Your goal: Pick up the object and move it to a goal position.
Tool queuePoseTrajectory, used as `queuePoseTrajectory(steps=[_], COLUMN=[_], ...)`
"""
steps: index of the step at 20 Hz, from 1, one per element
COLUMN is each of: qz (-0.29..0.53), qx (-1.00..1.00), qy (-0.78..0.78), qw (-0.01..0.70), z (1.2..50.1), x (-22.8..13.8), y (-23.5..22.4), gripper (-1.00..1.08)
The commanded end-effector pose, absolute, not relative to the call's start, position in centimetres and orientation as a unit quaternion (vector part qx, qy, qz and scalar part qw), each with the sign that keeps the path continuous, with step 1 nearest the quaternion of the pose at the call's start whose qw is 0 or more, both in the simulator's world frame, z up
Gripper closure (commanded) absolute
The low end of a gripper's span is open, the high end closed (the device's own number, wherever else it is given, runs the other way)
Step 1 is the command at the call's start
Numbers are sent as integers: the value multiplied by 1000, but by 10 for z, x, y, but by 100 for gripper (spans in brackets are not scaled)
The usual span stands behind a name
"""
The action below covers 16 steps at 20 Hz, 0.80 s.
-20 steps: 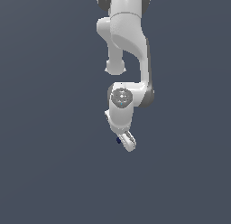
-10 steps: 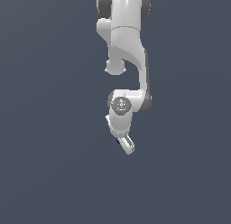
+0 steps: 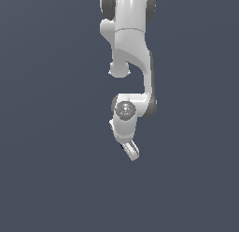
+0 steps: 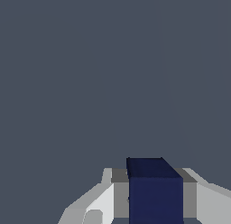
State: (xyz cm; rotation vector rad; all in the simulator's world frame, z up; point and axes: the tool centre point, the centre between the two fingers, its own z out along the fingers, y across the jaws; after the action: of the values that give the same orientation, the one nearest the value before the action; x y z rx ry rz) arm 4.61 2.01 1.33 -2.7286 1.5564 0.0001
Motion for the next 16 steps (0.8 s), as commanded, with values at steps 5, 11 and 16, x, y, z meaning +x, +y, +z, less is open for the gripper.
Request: queuePoseTrajectory(steps=[5, 11, 16], qz=[0, 0, 0], qx=[-869, -869, -869], qy=[495, 495, 496], qw=[0, 0, 0], z=[15, 34, 68], x=[46, 45, 44], y=[21, 27, 39], gripper=[108, 108, 108])
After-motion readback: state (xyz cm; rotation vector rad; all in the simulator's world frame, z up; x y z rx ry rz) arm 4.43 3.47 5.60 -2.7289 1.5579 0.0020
